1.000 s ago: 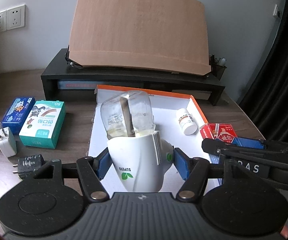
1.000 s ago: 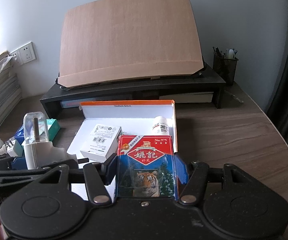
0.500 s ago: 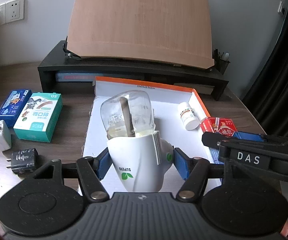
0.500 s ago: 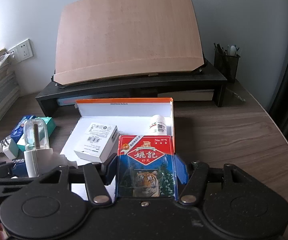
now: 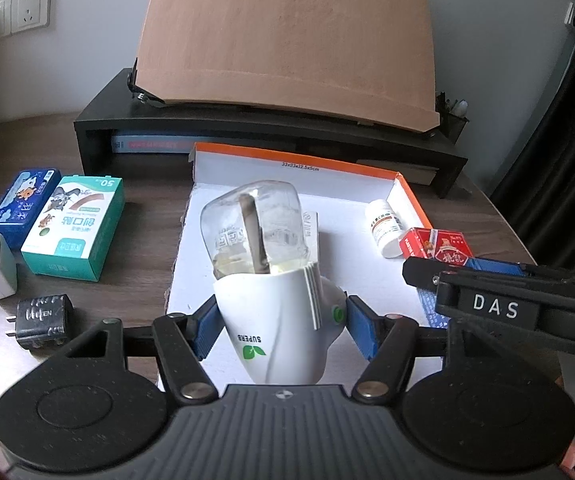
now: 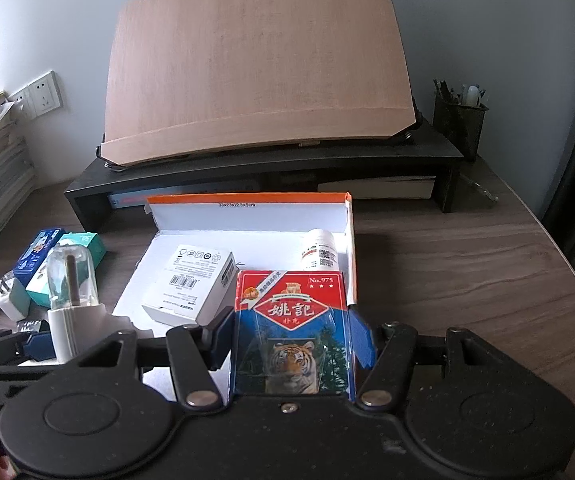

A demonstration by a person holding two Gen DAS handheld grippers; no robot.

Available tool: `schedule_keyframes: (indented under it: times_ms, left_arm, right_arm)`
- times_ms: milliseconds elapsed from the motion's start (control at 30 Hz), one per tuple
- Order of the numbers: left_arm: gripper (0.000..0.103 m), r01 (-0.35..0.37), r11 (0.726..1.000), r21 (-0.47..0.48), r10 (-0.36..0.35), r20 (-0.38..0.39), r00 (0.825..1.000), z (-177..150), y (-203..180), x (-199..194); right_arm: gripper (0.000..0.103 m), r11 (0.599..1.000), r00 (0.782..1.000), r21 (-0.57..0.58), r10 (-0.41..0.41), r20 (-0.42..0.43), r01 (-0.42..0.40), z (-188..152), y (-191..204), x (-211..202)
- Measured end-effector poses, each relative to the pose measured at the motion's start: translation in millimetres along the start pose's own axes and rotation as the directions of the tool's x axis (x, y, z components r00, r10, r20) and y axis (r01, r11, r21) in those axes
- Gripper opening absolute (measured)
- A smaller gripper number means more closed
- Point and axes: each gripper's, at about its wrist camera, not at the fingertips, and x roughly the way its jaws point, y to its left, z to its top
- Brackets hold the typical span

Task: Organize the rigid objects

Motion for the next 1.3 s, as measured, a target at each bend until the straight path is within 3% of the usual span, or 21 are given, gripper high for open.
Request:
schedule_keyframes:
  times_ms: [700, 1300]
  left_arm:
    - [0.066, 0.064, 0.994, 0.093, -0.061, -0.030, 0.998, 0, -13, 14]
    - [0.066, 0.072, 0.992, 0.106, -0.068, -0.037, 0.997, 1, -15, 17]
  right_arm:
    - [0.072, 1.000, 1.000, 0.003, -0.025, -0.010, 0.025, 5, 0, 13]
    - [0.072, 1.000, 1.000, -0.005, -0.017, -0.021, 0.017, 5, 1, 21]
